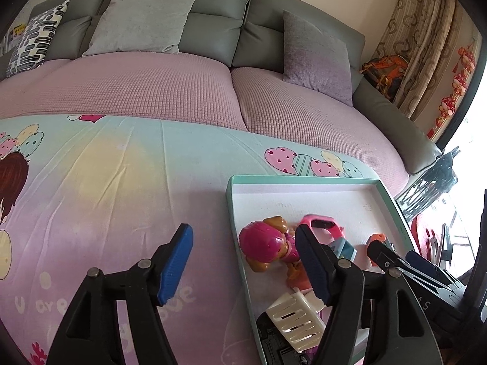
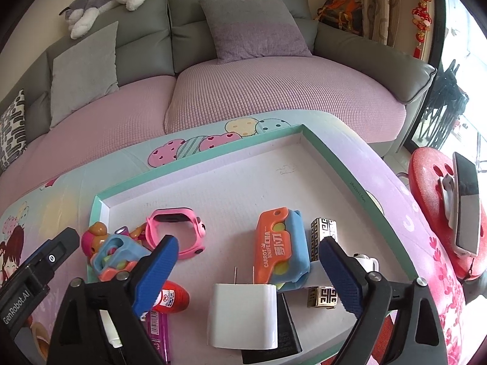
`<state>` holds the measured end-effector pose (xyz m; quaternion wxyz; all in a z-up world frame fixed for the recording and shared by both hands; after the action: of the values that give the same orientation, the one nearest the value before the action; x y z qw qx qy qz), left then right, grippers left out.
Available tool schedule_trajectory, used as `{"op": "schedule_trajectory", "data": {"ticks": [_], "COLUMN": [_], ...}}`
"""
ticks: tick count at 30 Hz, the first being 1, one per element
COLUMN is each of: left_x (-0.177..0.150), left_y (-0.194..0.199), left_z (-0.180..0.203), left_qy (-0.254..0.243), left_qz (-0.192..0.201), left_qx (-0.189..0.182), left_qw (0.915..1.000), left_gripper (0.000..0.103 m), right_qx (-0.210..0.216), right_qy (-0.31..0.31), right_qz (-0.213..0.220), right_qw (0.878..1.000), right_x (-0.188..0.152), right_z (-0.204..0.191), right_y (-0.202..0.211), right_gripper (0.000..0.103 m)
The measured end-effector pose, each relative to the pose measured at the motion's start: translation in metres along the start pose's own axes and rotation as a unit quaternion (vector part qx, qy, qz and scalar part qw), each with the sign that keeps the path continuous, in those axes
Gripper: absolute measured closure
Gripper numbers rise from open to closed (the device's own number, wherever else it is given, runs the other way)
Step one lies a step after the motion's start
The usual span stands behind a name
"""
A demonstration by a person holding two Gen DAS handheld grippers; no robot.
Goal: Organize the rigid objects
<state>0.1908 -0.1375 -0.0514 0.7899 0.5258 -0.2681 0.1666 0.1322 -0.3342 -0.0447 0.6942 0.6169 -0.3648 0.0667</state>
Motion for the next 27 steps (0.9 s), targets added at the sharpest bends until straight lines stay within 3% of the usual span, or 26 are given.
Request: {"op": "schedule_trajectory", "data": {"ticks": [3,9,19,27], "left_x": [0.000,-0.002,0.001,-0.001], "left_y": [-0.002,-0.007,0.000,0.018], "left_z": [-0.007,-0.024,-0.040,-0.045], "left_qy": [0.005,0.019,0.034,0.042], "left_qz": [-0.001,-0.008,0.016,0.035], "left_qx": [0.014,0.051,0.087,0.095], "left_qw": [0.9999,0.9985,0.9955,0.9939], "left_gripper": [0.016,0.008,0.007,0.007], "right_qx": [0.001,-0.001,-0.001,0.007], "right_qy": [-0.001,0.001,0.002,0.003], "right_qz": [0.003,0.001,0.007,0.025], "right_qw": [1.000,1.000,1.000,1.000], "right_x": [0.000,-0.001,0.001,0.001], "right_z": [0.000,0.000,-0.003,-0.005], "right_y": [0.000,-0.002,0.003,0.023], "right_gripper": [0.000,0.000,0.000,0.000]}}
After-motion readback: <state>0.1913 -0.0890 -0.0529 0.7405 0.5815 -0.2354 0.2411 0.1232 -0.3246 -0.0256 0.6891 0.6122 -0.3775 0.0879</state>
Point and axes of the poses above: each gripper's, at about its wrist camera, not at the fingertips, and y roughly against the way its jaws point, z to its right, x to its top, the point moved 7 cm from there along -y, roughly the way its jaws point, and after that the axes turned 3 degrees about -z, right-handed, at the moved point
